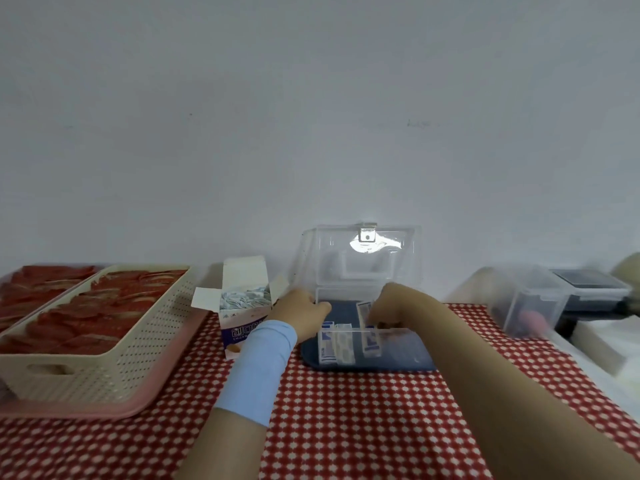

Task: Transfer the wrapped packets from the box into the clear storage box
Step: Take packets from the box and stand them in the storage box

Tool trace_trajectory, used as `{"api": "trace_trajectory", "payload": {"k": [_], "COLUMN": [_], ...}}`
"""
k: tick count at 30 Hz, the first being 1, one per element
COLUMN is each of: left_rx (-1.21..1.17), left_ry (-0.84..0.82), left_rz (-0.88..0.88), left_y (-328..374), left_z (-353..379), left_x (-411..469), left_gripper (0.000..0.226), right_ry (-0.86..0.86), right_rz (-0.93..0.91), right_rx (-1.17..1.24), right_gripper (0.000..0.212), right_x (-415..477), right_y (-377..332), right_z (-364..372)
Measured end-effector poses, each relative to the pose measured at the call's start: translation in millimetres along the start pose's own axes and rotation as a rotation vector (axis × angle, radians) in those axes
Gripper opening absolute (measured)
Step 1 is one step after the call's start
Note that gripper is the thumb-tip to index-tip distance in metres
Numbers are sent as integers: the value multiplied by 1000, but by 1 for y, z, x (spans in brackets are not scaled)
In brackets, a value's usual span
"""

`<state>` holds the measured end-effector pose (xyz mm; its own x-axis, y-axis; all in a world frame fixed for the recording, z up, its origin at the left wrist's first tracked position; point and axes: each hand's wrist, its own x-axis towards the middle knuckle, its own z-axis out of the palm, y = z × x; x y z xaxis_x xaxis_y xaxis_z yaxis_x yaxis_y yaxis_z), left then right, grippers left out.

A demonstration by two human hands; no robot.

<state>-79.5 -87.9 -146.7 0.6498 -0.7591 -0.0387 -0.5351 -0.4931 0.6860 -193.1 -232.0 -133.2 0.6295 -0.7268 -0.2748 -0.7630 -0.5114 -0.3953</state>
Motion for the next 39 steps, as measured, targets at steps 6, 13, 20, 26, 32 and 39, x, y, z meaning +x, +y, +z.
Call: {"api": "trace_trajectory", "payload": {"k": [6,13,20,26,32,39], "left_rx": [-31,-104,-131,-134,-139,-72], "left_ry": [38,25,0,-17,-28,-9], "left_rz": [30,34,23,13,9,57], "left_y": [-8,-16,-16,-15,-14,-3], "left_z": [9,10,10,8,6,-23], "left_x": [6,14,14,13,10,-4], "left_gripper": [26,31,32,23,22,22], "right_ry": [-222,-151,-90,-172,-329,-64], "right_rz": [144,102,78,124,253,98], "right_rx": [-61,-6,-164,-67,127,66], "right_gripper": [12,28,15,10,24,22], "right_x": [10,16,17,18,12,-1], "right_y": [-11,-15,-8,-7,-10,-14], "right_z": [3,8,4,4,1,-16]}}
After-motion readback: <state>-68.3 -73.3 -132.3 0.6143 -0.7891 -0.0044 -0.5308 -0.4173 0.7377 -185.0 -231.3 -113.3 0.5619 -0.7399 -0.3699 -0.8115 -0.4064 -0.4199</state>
